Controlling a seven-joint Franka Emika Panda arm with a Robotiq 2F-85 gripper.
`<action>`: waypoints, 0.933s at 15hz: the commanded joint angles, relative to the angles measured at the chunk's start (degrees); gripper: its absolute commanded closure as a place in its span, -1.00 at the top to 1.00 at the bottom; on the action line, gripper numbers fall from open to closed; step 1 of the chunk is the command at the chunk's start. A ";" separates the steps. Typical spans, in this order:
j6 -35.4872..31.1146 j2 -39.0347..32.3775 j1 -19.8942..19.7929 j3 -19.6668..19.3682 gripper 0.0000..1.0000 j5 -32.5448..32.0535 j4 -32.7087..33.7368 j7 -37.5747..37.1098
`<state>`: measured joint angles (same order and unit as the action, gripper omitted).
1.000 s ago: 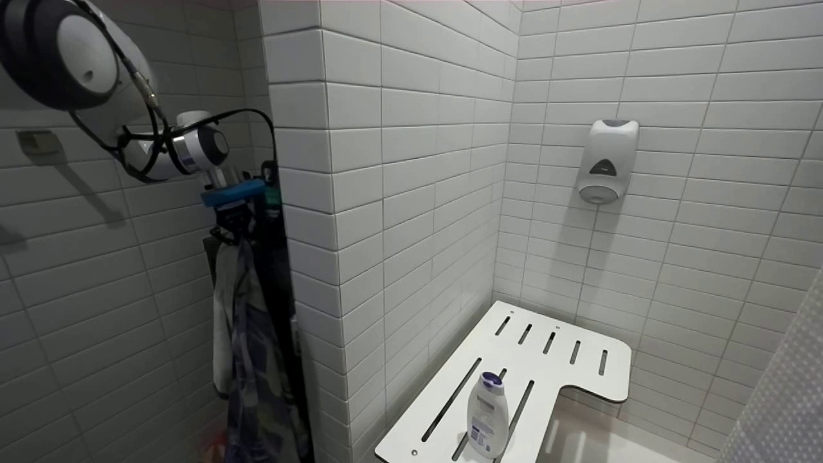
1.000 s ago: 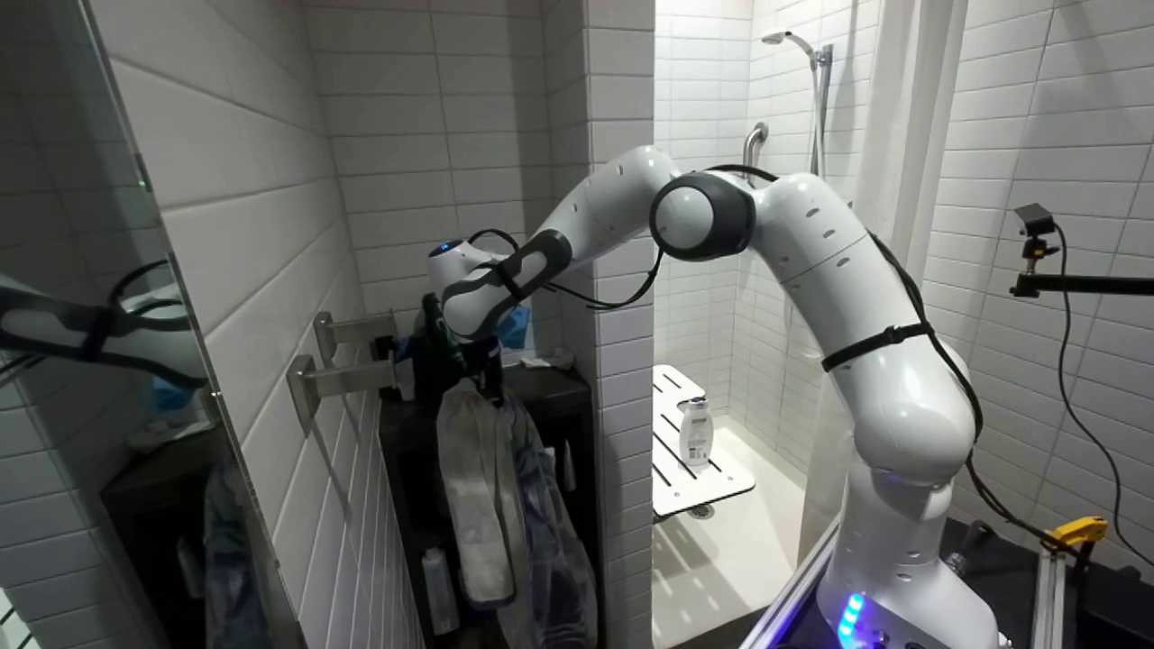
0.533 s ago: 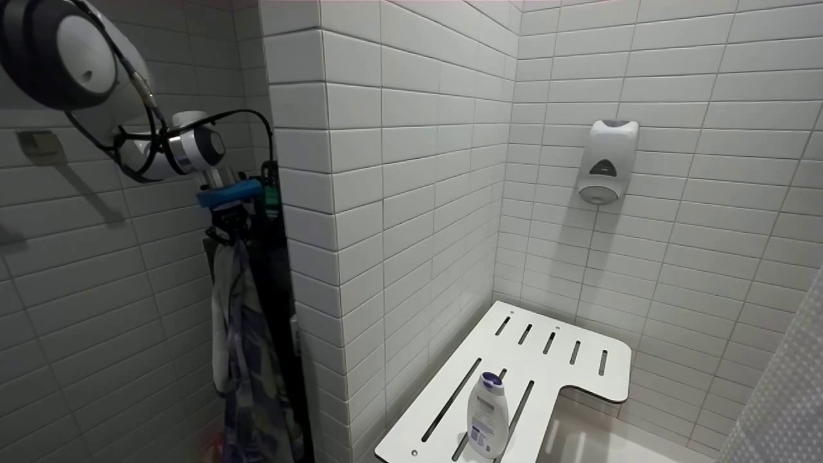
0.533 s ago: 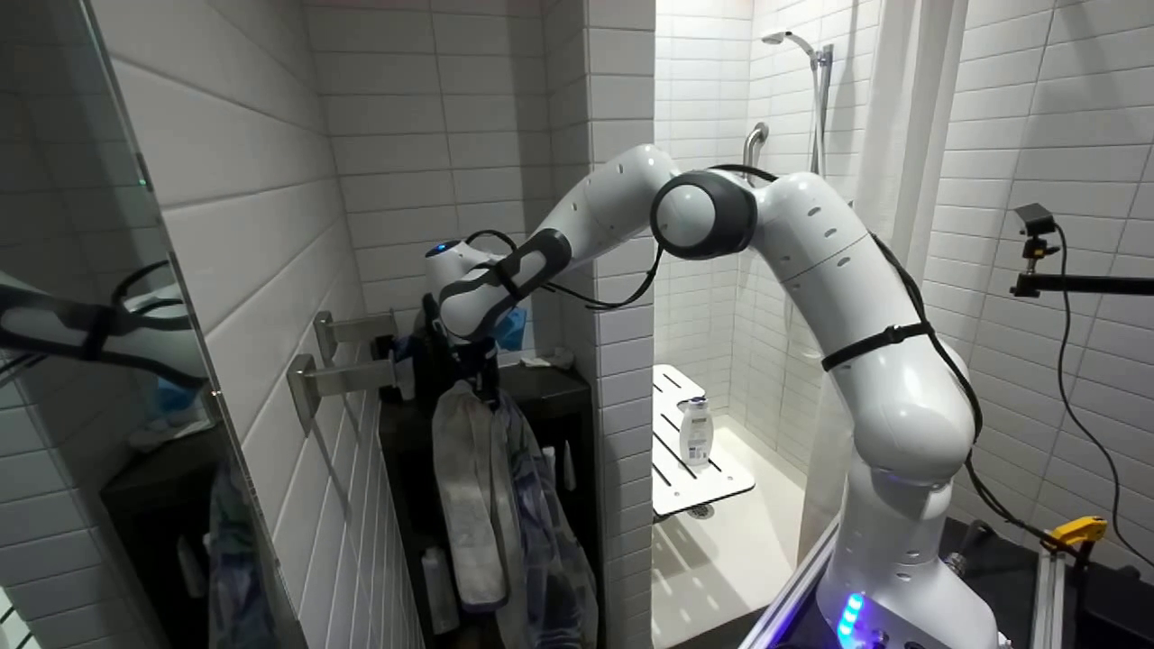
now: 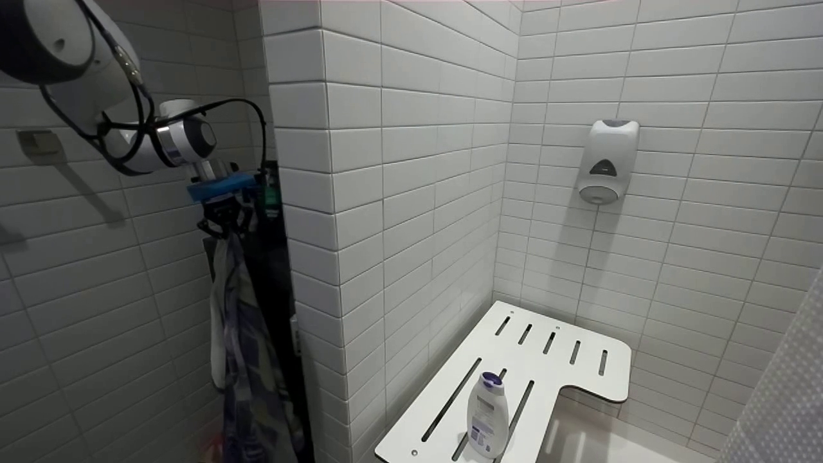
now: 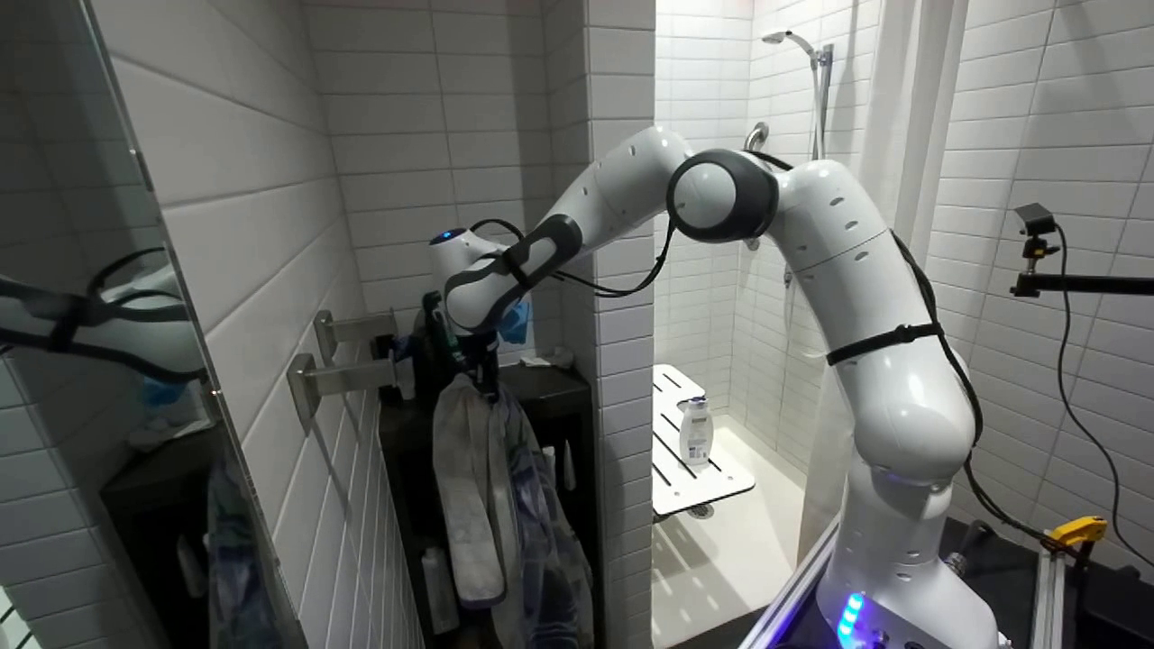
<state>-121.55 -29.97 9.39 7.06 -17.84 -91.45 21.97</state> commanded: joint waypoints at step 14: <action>-7.40 30.39 2.03 2.19 -0.94 -5.61 -24.32 -6.10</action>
<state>-126.59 -6.14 11.65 8.77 -21.56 -110.29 17.44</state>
